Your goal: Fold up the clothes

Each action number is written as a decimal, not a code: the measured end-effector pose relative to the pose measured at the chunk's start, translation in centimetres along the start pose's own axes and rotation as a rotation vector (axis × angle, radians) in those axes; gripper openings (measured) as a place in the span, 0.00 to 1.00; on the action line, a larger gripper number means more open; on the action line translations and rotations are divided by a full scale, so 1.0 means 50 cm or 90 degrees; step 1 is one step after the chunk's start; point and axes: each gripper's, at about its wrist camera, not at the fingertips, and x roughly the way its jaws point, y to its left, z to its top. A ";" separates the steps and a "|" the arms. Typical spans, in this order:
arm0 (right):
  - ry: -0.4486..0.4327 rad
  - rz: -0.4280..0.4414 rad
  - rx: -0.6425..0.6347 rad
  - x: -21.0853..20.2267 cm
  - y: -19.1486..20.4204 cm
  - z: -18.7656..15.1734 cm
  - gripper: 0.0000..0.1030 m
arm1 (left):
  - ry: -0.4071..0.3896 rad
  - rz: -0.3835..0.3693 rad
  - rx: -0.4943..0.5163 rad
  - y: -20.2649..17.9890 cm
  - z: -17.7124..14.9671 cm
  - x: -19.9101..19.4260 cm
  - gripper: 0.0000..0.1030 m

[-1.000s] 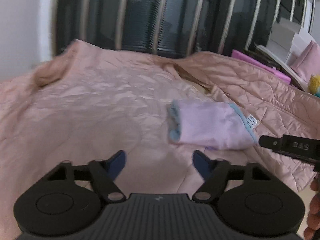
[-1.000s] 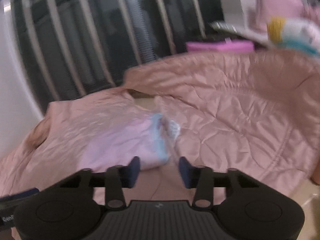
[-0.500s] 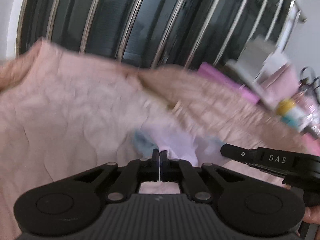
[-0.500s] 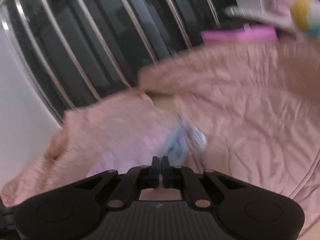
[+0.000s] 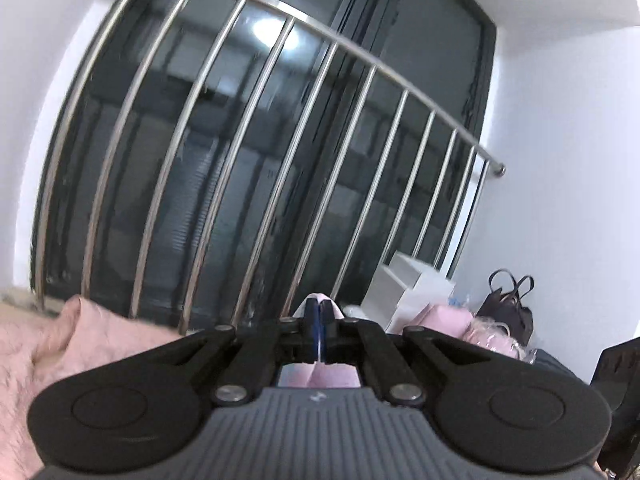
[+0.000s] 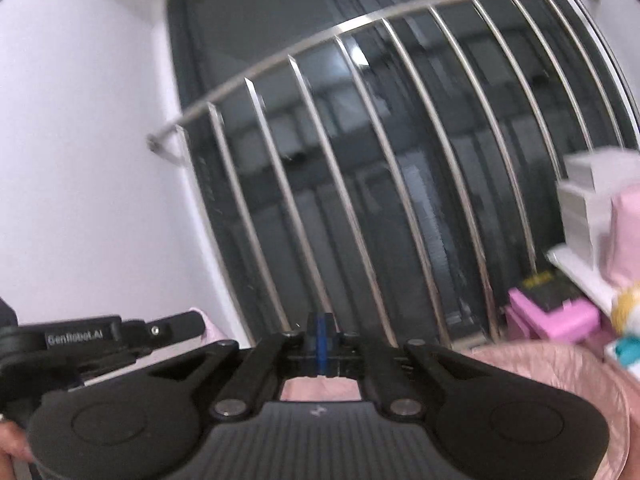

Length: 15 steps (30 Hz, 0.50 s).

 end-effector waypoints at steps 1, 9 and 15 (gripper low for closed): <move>0.002 -0.002 -0.009 0.005 0.007 0.002 0.00 | -0.003 0.003 -0.003 -0.008 0.008 -0.011 0.00; 0.033 0.081 -0.003 -0.141 0.073 -0.121 0.80 | -0.026 0.018 0.005 -0.061 0.057 -0.066 0.00; 0.040 0.157 -0.043 -0.229 0.129 -0.284 0.80 | -0.079 0.011 0.022 -0.110 0.103 -0.112 0.00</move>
